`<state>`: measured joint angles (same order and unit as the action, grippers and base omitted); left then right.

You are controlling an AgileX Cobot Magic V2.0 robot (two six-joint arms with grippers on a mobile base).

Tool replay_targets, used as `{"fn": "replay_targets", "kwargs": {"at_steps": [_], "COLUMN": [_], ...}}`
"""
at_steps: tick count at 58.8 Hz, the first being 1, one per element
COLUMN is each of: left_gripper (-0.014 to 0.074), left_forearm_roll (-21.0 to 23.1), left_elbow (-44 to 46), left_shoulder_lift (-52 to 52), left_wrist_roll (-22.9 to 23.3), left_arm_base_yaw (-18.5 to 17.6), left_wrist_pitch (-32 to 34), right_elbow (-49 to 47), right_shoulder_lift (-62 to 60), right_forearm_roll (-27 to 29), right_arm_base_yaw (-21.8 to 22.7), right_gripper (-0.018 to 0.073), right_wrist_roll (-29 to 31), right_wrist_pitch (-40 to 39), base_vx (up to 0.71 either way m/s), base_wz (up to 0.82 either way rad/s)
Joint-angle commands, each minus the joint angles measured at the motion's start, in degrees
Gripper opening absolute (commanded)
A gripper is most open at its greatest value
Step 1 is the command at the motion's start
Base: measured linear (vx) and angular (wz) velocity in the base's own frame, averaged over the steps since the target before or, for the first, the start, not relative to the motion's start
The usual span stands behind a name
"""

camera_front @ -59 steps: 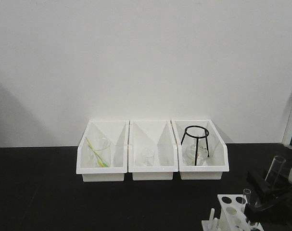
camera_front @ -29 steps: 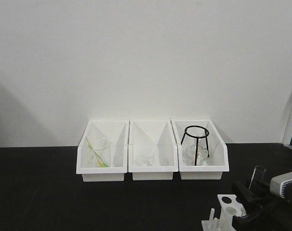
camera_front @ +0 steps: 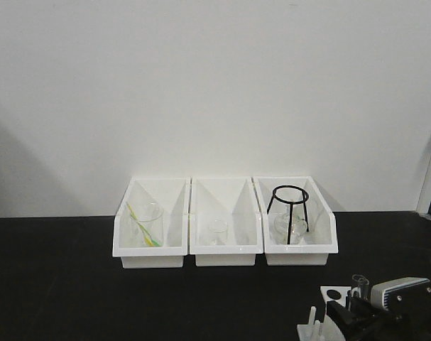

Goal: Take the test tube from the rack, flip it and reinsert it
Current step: 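Lower the test tube into the rack hole and open the right gripper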

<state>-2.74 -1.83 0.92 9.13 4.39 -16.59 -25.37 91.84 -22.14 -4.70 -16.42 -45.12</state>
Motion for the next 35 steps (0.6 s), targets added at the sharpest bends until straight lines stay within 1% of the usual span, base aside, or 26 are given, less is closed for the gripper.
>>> {"fn": "replay_targets", "kwargs": {"at_steps": [1,8,11,16,25,28,32,35], "left_gripper": [-0.0006,-0.0006,-0.0006,-0.0006,-0.0006,-0.0006,-0.0006,-0.0006], "left_forearm_roll": [0.20,0.20,0.20,0.20,0.20,0.20,0.20,0.20], "left_elbow": [0.01,0.01,0.01,0.01,0.01,0.01,0.01,0.01], "left_shoulder_lift": [0.66,0.66,0.66,0.66,0.66,0.66,0.66,0.66], "left_wrist_roll": [-0.02,-0.02,-0.02,-0.02,-0.02,-0.02,-0.02,-0.02], "left_arm_base_yaw": [-0.42,-0.42,-0.42,-0.42,-0.42,-0.42,-0.42,-0.42], "left_wrist_pitch": [4.97,4.97,4.97,4.97,4.97,4.97,4.97,4.97], "right_elbow": [-1.47,-1.47,-1.47,-1.47,-1.47,-1.47,-1.47,-1.47], "right_shoulder_lift": [-0.42,-0.03,-0.03,-0.03,-2.09,-3.89,-7.13,-10.33], "right_forearm_roll": [0.42,0.42,0.48,0.42,0.22,0.22,0.17,0.12], "right_arm_base_yaw": [0.05,0.05,0.05,0.05,0.05,0.05,0.05,0.05], "right_gripper": [0.0020,0.0076,0.0115,0.0203,0.0407,0.0460,0.0512,0.0540], "right_wrist_roll": [-0.01,-0.13,-0.13,-0.13,-0.08,-0.08,-0.35,-1.71], "right_wrist_pitch": [-5.71,-5.66,-5.66,-5.66,-5.52,-5.23,-3.90,-1.83], "base_vx": [0.00,0.00,0.00,0.00,0.00,0.00,0.00,0.00], "base_wz": [0.00,0.00,0.00,0.00,0.00,0.00,0.00,0.00]}}
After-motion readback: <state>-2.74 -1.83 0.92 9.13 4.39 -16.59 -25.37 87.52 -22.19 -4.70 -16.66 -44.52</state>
